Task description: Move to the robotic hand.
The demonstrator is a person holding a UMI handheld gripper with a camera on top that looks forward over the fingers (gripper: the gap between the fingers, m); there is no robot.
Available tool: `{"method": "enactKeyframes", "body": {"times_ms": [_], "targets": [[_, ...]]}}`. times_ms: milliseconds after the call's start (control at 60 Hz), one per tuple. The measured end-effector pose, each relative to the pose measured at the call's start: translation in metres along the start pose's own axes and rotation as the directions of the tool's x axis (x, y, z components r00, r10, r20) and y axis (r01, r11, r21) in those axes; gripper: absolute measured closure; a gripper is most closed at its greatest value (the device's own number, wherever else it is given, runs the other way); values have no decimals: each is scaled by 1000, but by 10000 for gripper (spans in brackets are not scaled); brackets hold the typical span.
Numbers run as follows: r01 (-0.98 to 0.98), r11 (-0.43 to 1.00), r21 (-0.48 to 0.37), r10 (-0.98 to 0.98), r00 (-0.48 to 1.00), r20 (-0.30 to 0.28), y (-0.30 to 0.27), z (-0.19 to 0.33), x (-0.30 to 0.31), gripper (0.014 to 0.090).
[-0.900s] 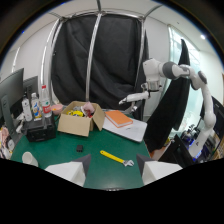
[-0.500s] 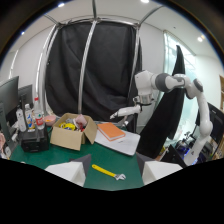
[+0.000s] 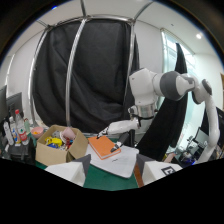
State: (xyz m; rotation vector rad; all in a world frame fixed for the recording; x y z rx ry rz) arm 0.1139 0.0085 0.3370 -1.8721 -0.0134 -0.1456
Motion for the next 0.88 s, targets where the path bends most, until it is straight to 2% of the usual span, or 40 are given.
{"method": "enactKeyframes", "body": {"times_ms": [17, 367, 883], "targets": [[-3, 1000, -1, 3, 1000, 1, 0, 5, 1, 187], [-10, 1000, -16, 10, 1000, 5, 6, 68, 10, 189], [4, 1000, -15, -4, 1000, 0, 8, 74, 14, 186]]}}
